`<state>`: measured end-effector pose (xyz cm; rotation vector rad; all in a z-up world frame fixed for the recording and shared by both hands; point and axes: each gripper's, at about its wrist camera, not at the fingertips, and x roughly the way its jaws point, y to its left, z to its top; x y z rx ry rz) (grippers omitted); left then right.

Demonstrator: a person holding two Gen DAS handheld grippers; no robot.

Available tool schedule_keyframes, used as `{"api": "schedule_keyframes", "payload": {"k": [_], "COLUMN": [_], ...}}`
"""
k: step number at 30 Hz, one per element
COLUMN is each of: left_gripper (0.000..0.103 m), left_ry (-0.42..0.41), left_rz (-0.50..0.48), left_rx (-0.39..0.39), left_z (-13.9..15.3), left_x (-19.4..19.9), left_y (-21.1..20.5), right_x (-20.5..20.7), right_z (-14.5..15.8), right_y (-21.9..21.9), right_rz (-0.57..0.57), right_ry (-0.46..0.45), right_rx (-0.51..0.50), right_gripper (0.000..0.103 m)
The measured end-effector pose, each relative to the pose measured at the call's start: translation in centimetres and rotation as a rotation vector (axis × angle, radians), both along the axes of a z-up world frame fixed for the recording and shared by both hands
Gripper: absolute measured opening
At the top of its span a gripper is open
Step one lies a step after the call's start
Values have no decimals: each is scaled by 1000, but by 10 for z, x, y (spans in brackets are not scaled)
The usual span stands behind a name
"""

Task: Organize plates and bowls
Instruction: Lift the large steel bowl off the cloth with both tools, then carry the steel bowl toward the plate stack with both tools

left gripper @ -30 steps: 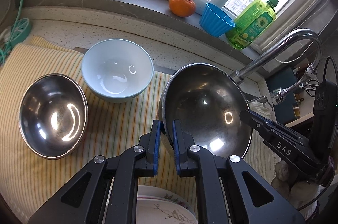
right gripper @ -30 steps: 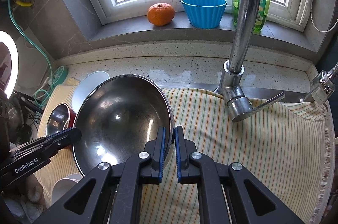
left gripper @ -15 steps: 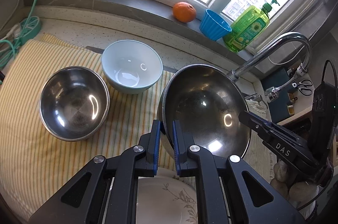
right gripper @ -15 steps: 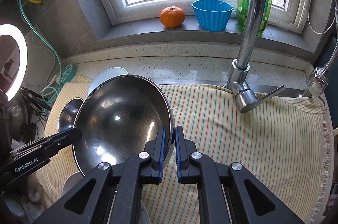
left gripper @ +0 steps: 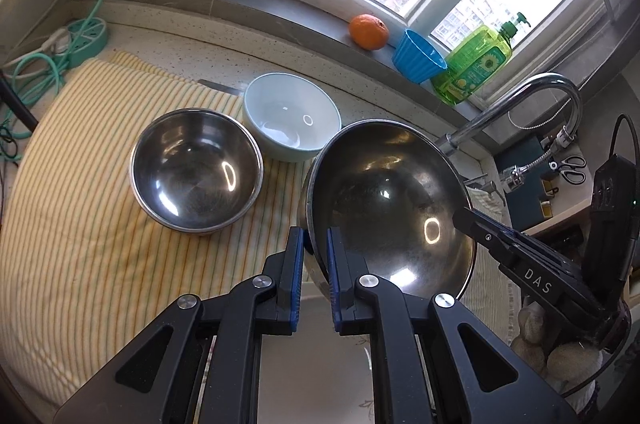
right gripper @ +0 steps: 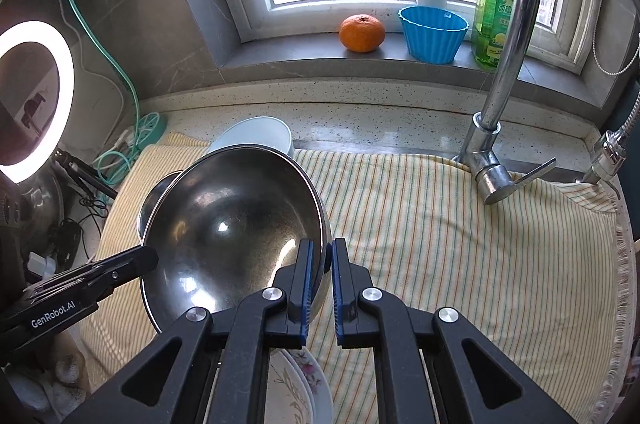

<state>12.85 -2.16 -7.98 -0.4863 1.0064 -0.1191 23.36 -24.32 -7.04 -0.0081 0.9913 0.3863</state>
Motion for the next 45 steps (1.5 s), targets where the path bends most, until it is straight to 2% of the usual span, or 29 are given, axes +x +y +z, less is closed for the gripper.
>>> {"api": "schedule_keyframes", "payload": {"k": [27, 45], "left_gripper": [10, 10], "left_ry": [-3, 21], "left_rz": [109, 195], "left_rx": [7, 20], "left_z": [6, -4], "left_x": [-62, -103], "left_y": [82, 135], "right_x": [-46, -74], "right_z": [7, -7], "right_y": [91, 152], "right_rz": [114, 205], "right_ry": [-3, 44], "right_rx": [26, 27], "right_gripper": [8, 9]}}
